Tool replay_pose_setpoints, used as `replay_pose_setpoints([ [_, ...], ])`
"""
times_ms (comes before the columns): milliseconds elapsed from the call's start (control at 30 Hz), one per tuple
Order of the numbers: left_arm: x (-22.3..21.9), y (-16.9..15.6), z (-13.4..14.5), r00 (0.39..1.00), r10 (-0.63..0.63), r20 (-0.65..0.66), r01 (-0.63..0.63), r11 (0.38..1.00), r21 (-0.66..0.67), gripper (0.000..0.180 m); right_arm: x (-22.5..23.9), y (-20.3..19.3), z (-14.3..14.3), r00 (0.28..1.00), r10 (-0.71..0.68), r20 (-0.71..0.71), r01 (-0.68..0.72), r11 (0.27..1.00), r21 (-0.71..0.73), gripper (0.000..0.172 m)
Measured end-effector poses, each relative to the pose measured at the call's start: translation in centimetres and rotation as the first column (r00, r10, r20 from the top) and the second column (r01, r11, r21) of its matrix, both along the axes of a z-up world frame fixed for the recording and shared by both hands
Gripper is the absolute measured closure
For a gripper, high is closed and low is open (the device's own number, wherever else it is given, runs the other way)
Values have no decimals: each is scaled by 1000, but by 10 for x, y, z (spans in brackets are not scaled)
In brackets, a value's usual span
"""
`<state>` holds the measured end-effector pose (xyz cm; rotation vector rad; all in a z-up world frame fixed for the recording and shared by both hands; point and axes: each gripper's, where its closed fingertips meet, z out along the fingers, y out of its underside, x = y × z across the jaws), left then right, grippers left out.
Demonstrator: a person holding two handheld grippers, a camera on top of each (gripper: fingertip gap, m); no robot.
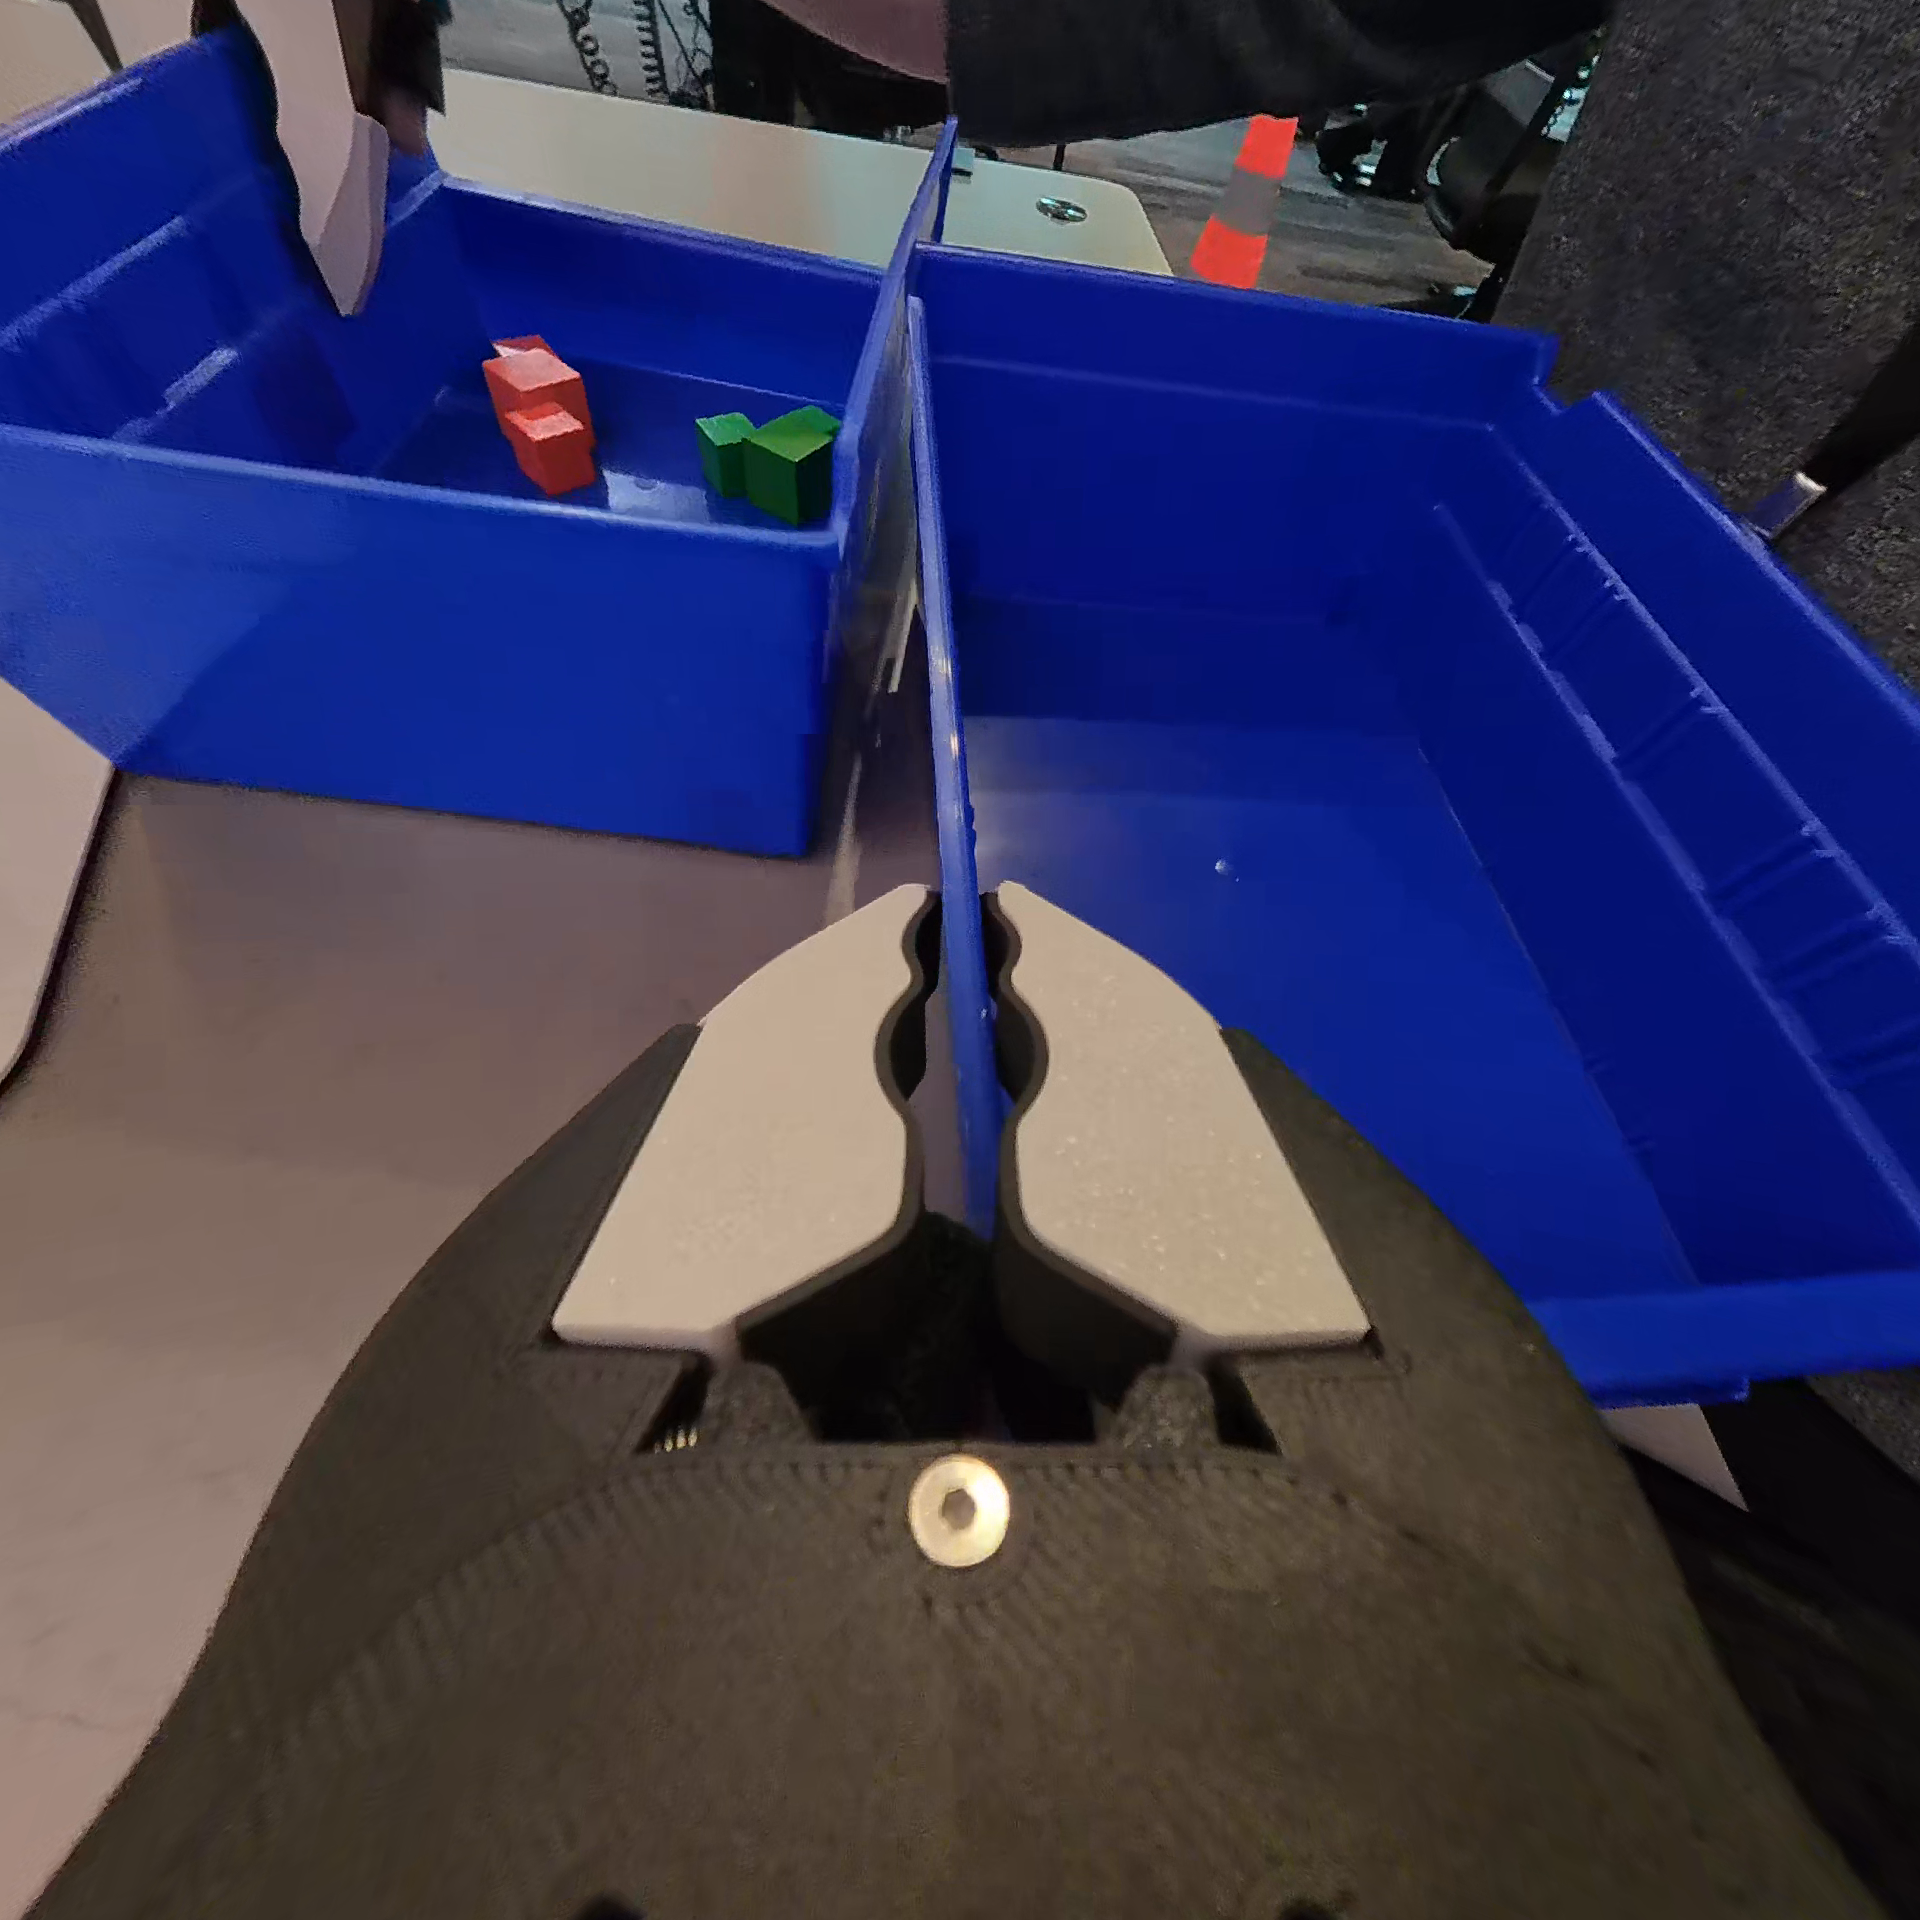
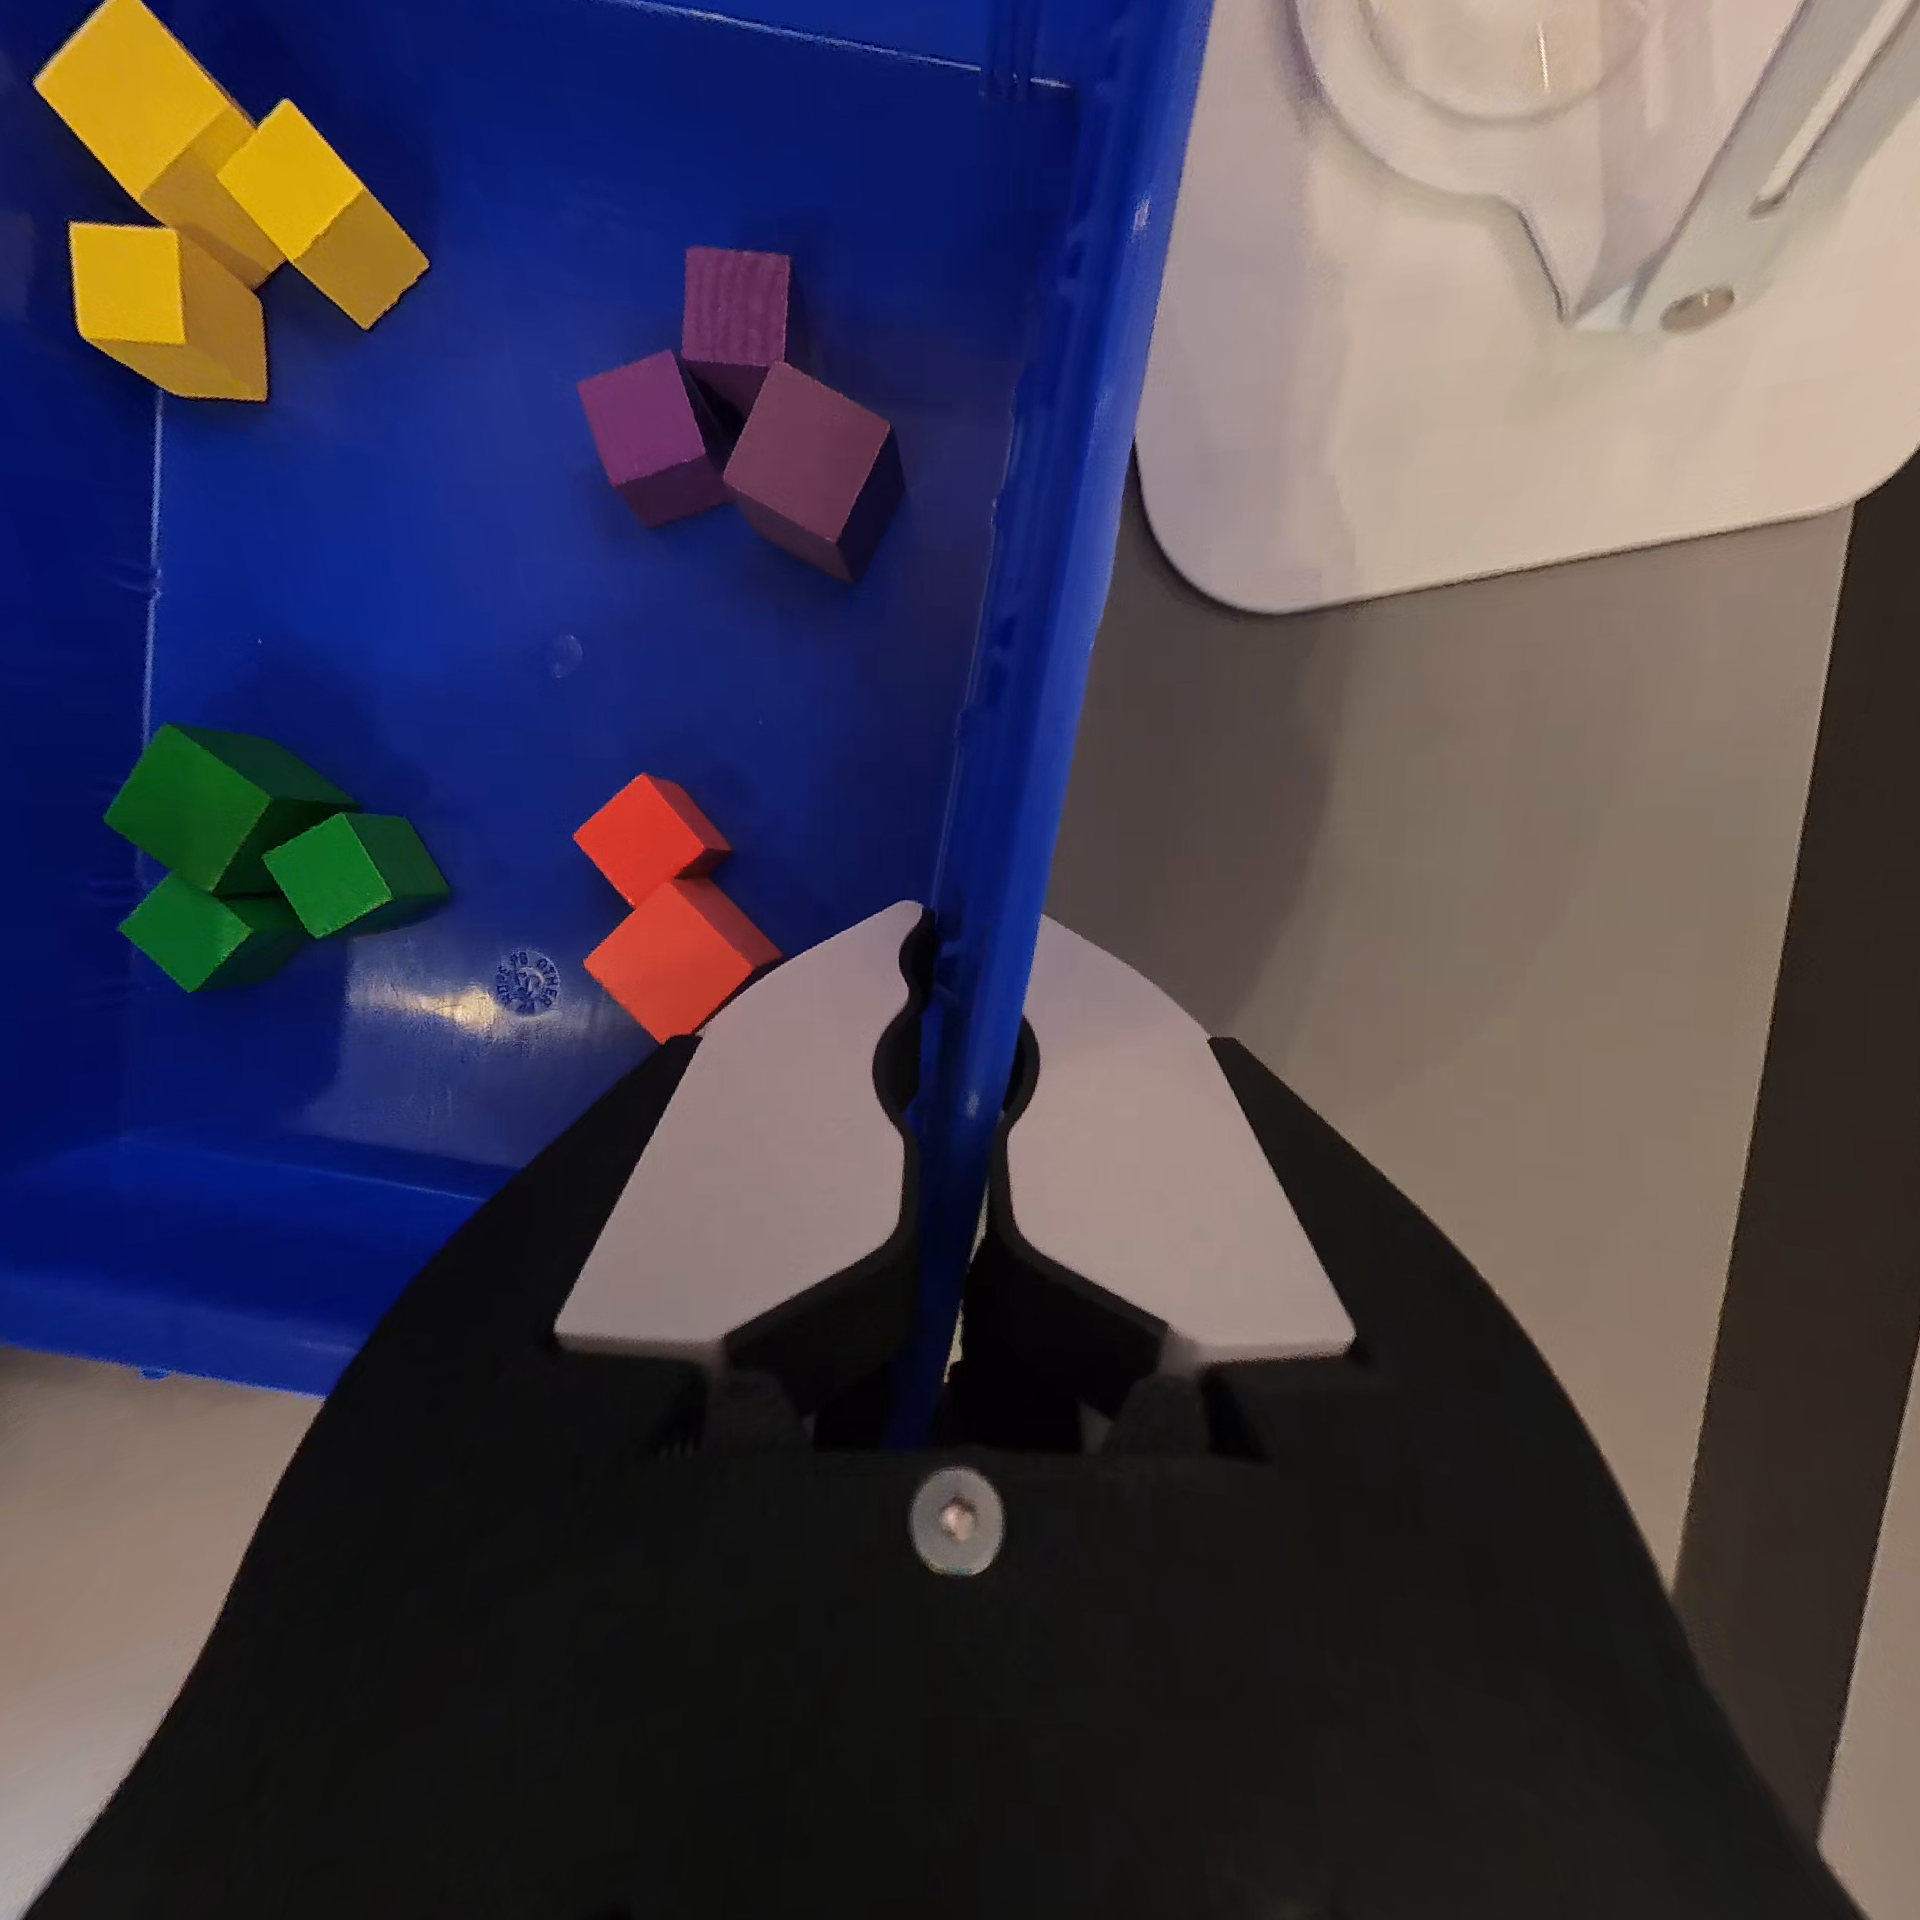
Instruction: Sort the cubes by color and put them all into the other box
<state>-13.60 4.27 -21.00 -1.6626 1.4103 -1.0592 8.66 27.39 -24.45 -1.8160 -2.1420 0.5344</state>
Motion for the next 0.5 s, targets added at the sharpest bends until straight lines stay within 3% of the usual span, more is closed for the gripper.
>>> replay_pose_setpoints([
  [300,-1,11,7,994,98,56,-97,995,-21,162,-41,2,0,998,60,13,-60,997,43,158],
  [400,-10,20,13,983,163,81,-161,987,-24,149,-48,10,14,998,3,-70,2,997,82,143],
  [500,-26,33,24,963,253,94,-250,967,-42,133,-37,25,39,987,-86,-133,114,969,219,121],
])
